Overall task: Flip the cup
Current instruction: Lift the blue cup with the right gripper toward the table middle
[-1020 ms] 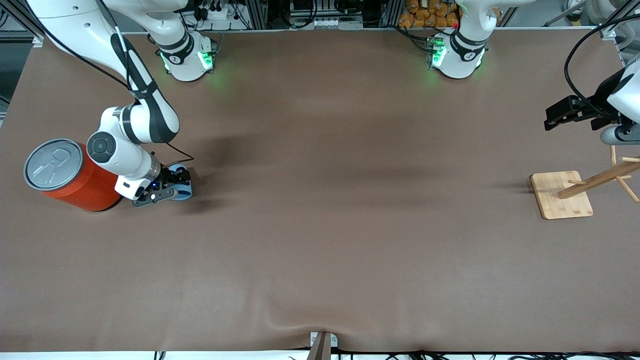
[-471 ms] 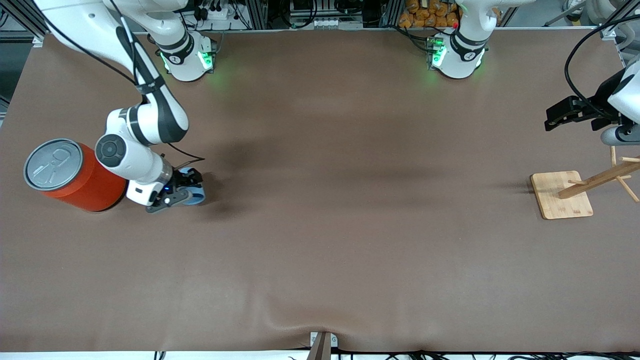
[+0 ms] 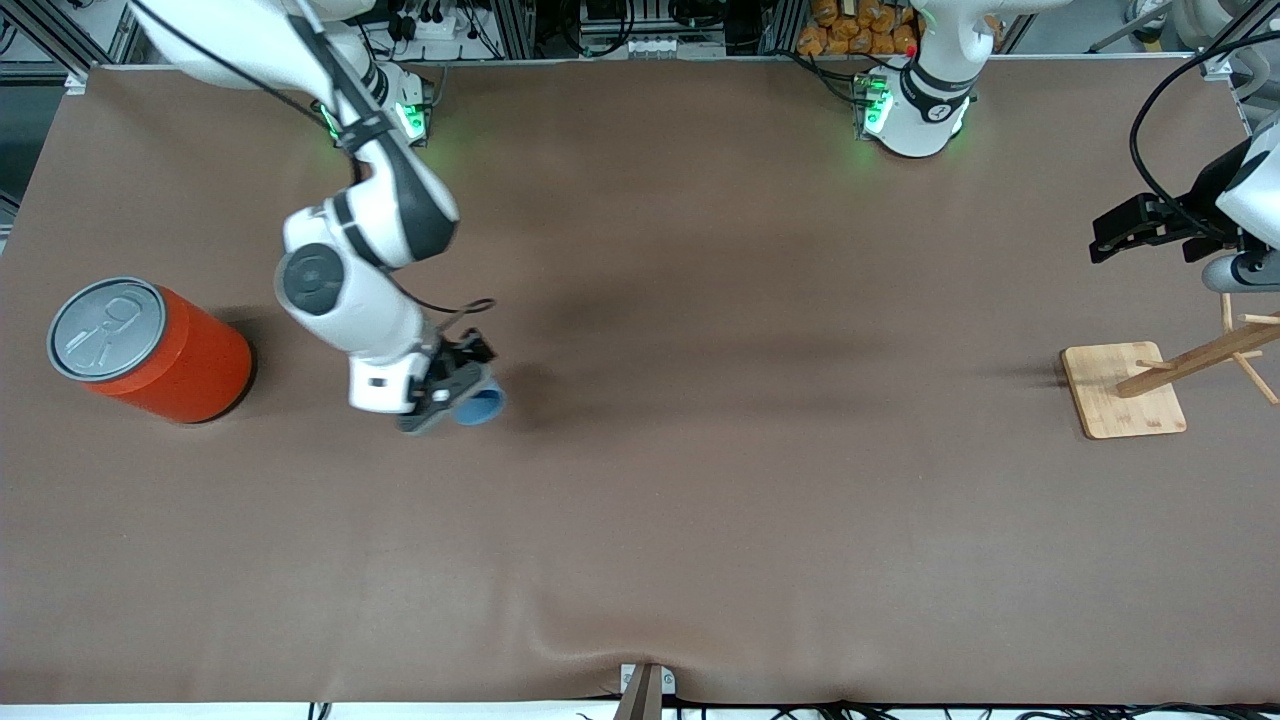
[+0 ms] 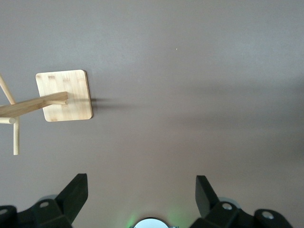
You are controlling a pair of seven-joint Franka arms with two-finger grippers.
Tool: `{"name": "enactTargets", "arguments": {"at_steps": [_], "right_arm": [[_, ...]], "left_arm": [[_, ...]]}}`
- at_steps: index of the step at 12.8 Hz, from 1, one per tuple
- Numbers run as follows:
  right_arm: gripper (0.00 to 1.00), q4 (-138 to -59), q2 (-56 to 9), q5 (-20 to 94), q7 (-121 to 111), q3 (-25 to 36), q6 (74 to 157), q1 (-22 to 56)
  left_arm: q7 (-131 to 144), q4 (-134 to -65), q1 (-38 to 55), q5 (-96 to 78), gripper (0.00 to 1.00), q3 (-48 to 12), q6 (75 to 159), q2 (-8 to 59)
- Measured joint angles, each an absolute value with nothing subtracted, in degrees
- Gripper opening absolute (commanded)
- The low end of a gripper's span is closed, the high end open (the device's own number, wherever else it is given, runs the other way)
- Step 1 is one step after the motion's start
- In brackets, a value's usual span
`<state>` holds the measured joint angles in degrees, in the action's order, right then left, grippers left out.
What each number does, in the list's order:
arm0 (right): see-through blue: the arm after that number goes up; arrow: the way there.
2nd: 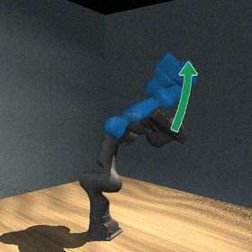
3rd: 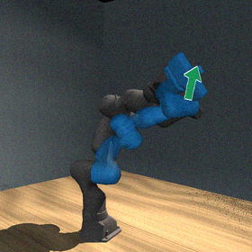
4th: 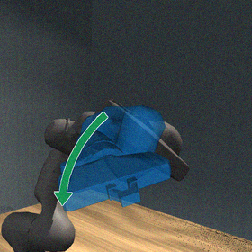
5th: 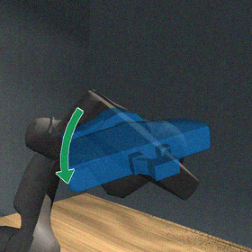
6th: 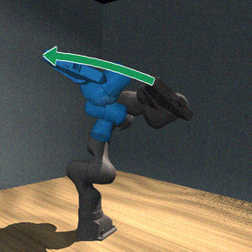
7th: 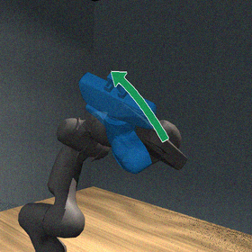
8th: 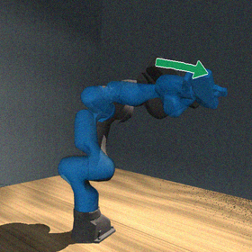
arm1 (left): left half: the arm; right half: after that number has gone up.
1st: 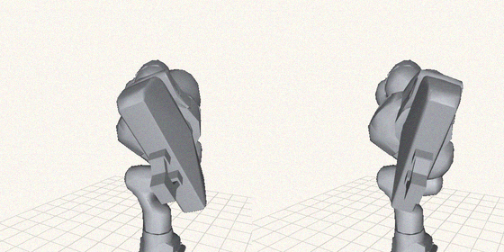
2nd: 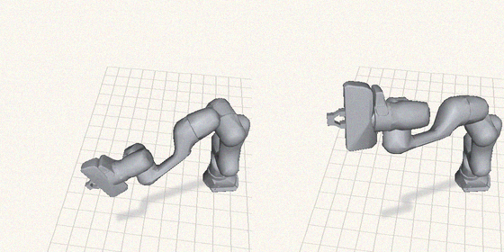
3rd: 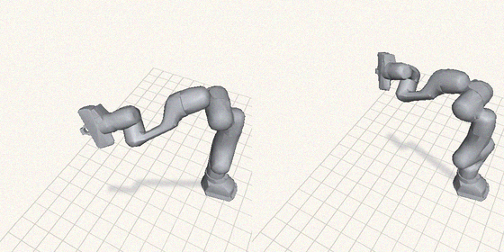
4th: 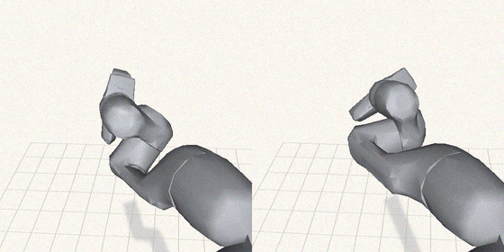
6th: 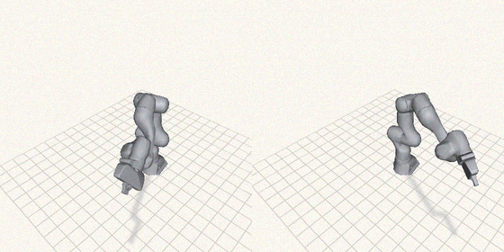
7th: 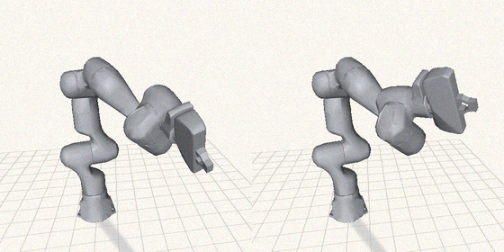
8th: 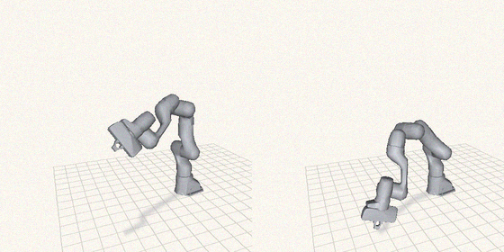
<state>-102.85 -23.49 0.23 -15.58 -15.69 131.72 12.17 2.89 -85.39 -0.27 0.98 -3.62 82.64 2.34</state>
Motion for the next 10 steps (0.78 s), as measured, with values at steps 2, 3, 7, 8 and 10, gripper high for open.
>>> {"name": "enactTargets", "arguments": {"at_steps": [2,3,7,8,10], "right_arm": [[0.0,-95.8,-27.7,-5.7,-15.7,-15.8,130.3,17.1],[0.0,-92.7,-29.9,-8.9,-15.7,-15.8,129.8,19.6],[0.0,-84.3,-37.0,-13.8,-21.6,-15.7,128.4,28.2],[0.0,-82.3,-38.4,-14.0,-24.5,-15.6,128.3,29.8],[0.0,-79.7,-40.5,-15.4,-26.6,-15.4,127.6,33.0]], "left_arm": [[2.9,-85.4,-0.3,1.0,1.0,-3.5,82.6,2.6],[2.9,-85.4,-0.3,1.0,1.0,-3.4,82.6,3.0],[2.9,-85.4,-0.4,0.8,1.0,-3.3,82.9,4.2],[2.9,-85.4,-0.4,0.8,1.0,-3.3,82.9,4.2],[2.9,-85.4,-0.4,0.0,1.0,-3.3,82.9,4.2]]}}
